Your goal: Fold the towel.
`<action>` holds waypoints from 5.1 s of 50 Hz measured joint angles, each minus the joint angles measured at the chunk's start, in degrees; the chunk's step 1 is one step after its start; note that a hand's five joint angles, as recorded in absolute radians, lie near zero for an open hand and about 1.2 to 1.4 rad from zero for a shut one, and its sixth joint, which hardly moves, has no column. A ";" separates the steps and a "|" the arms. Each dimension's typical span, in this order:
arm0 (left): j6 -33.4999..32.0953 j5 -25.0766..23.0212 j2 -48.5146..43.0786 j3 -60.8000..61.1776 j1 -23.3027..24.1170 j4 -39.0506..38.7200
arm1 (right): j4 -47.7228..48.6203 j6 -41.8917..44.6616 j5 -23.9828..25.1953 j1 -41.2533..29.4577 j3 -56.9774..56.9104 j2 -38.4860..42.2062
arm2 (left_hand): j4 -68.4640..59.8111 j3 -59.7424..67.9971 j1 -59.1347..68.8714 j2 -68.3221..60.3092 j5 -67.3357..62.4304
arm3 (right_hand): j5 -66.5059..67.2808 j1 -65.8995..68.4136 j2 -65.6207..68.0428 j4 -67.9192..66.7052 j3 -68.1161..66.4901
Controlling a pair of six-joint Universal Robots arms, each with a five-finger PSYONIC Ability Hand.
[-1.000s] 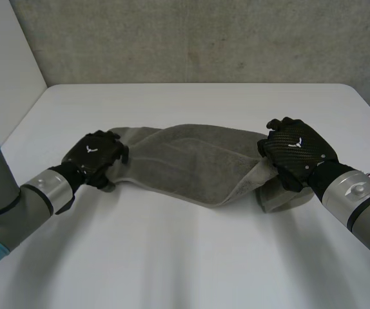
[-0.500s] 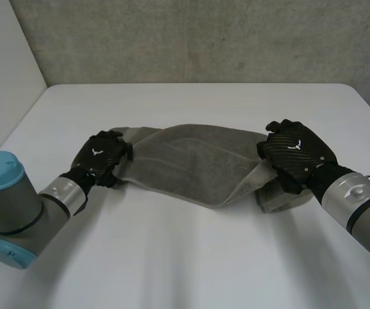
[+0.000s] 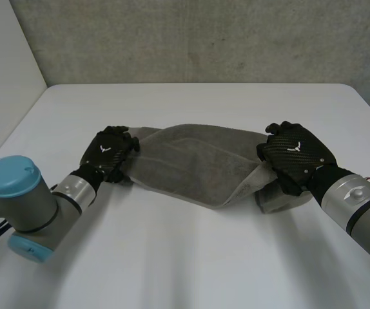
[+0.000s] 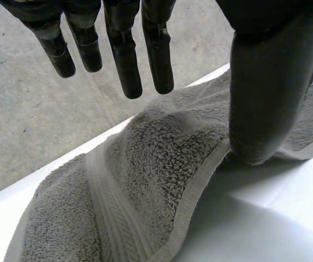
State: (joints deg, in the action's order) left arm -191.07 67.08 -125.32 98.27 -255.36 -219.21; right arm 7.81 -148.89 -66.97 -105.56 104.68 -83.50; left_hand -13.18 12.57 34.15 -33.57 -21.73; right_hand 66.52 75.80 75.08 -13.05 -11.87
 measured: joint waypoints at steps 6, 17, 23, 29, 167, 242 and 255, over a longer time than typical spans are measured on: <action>-1.75 1.45 -2.58 -2.24 0.34 -0.66 | -0.01 0.00 -0.03 0.00 0.01 0.01 | 0.00 0.00 0.00 0.00 0.00 | 0.00 0.00 0.00 0.00 0.00; -5.14 1.79 -3.84 -2.63 0.75 -0.42 | 0.08 -0.05 -0.71 0.26 -0.26 0.34 | 0.00 0.00 0.00 0.00 0.01 | 0.00 0.00 0.00 0.00 0.00; -5.21 1.68 -3.51 -1.73 0.89 -0.34 | 0.10 -0.03 -0.81 0.35 -0.33 0.50 | 0.00 0.00 0.00 0.00 0.01 | 0.00 0.00 0.00 0.00 0.00; -5.15 1.52 -3.30 -1.10 1.00 -0.37 | 0.10 -0.01 -0.77 0.36 -0.29 0.61 | 0.00 0.00 0.00 0.08 0.07 | 0.00 0.00 0.00 0.00 0.00; -20.71 -7.50 9.36 5.59 -6.63 6.17 | 17.57 9.32 4.46 3.36 -4.18 10.74 | 0.00 0.00 41.16 -42.74 -44.85 | 0.04 0.06 0.82 0.00 0.00; -14.20 -6.37 10.71 6.41 -5.58 17.36 | 2.82 4.13 -4.13 11.05 -1.84 3.24 | 0.00 0.00 5.32 -5.71 -6.79 | 0.04 0.06 0.82 0.00 0.00; -10.19 -7.91 13.75 9.28 -5.21 16.84 | 2.82 4.09 -4.13 11.08 -1.66 3.26 | 0.00 0.00 1.60 -1.66 -1.86 | 0.04 0.06 0.82 0.00 0.00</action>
State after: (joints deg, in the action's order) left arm -201.26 59.17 -111.57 107.55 -260.57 -202.37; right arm 10.63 -144.79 -71.10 -94.48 103.03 -80.24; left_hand -13.18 12.57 35.75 -35.23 -23.59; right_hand 66.55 75.86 75.90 -13.05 -11.87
